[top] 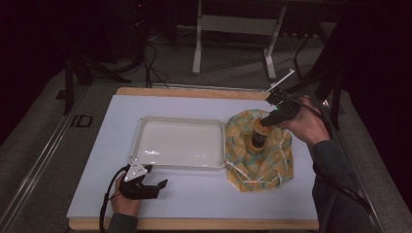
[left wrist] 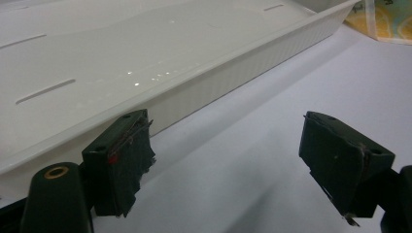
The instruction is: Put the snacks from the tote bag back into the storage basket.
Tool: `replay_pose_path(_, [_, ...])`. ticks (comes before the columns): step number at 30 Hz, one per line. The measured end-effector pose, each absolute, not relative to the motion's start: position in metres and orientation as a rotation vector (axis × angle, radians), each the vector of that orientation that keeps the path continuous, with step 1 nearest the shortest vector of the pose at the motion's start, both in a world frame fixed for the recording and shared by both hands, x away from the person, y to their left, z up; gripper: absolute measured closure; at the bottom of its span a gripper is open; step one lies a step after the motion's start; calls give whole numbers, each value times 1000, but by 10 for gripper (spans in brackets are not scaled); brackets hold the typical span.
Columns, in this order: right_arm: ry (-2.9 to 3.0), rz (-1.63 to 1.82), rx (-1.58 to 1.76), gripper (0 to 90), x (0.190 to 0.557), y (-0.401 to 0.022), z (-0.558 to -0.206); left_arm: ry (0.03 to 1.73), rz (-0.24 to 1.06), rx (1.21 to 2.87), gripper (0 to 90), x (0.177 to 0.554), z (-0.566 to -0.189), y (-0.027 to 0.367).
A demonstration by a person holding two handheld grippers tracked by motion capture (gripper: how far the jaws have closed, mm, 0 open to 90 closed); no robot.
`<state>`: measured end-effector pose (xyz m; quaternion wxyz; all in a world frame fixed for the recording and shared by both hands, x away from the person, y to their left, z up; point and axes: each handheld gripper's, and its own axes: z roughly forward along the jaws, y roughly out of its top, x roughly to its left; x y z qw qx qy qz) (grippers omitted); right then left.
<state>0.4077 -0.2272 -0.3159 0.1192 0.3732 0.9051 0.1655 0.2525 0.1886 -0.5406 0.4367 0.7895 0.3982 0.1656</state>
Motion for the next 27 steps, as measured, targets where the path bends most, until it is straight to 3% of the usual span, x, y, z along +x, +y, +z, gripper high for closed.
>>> replay_pose_path(27, [2608,516,1117,588,411,-219,-301,991,410,1963,193,253,-541,189])
